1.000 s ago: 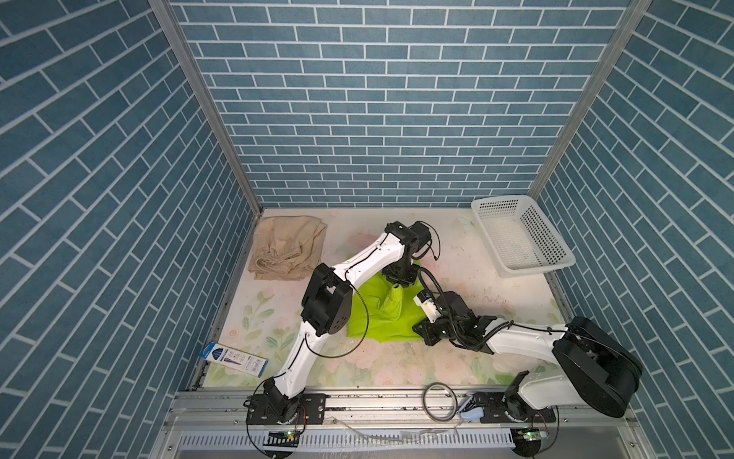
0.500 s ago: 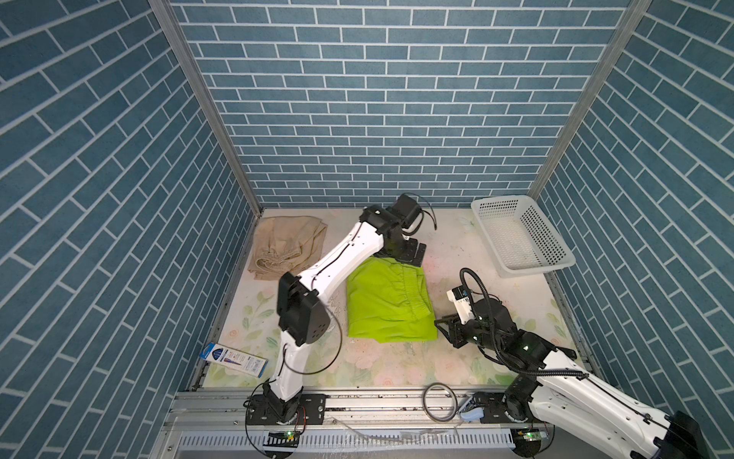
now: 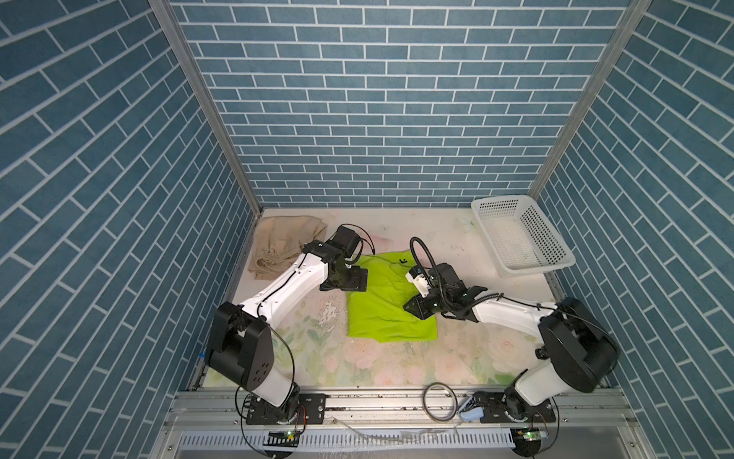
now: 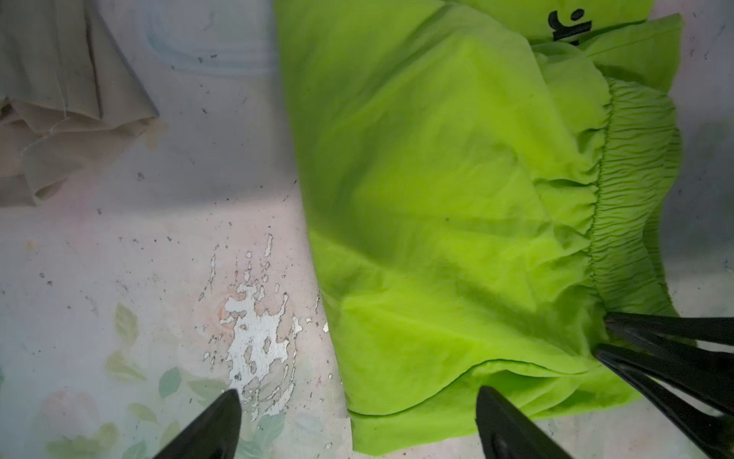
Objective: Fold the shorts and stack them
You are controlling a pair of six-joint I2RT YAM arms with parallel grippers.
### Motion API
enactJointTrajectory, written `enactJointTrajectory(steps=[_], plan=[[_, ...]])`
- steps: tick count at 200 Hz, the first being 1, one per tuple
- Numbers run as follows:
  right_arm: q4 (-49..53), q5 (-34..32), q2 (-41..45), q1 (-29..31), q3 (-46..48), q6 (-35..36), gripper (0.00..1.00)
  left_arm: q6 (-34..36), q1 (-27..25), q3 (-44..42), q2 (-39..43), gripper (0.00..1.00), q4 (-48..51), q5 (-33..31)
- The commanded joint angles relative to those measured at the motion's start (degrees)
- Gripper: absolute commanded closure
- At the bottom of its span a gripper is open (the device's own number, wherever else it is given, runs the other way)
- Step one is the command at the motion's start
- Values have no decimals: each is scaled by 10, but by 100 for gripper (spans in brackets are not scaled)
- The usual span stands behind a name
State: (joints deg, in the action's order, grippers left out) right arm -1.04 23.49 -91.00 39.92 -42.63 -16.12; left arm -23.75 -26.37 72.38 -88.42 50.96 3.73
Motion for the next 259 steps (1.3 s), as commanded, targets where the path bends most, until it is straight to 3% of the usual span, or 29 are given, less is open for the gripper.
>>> enactJointTrajectory(steps=[1, 25, 56, 82, 86, 117, 146, 170, 219, 259], plan=[[-6, 30, 5, -5, 41, 1, 74, 0, 29, -2, 39, 0, -9, -19], [86, -7, 70, -4, 59, 17, 70, 20, 66, 14, 56, 0, 8, -27], [255, -50, 132, -4, -56, 119, 54, 55, 121, 83, 48, 0, 50, -37], [374, -39, 65, -4, -205, 232, 33, 72, 134, 117, 56, 0, 70, -41], [388, -35, 53, -4, -224, 244, 23, 73, 136, 117, 59, 0, 70, -39], [432, -44, -35, 26, -332, 281, 2, 82, 147, 102, 79, 0, 88, -23], [478, -122, -110, 92, -405, 312, 1, 85, 163, 58, 111, 0, 79, -11], [498, -143, -161, 122, -439, 319, 1, 86, 175, 25, 128, 0, 63, 5], [504, -226, -233, 136, -488, 349, 4, 97, 185, -8, 129, 0, 51, 13], [513, -235, -275, 136, -533, 383, 4, 102, 191, -21, 132, 0, 47, 16]])
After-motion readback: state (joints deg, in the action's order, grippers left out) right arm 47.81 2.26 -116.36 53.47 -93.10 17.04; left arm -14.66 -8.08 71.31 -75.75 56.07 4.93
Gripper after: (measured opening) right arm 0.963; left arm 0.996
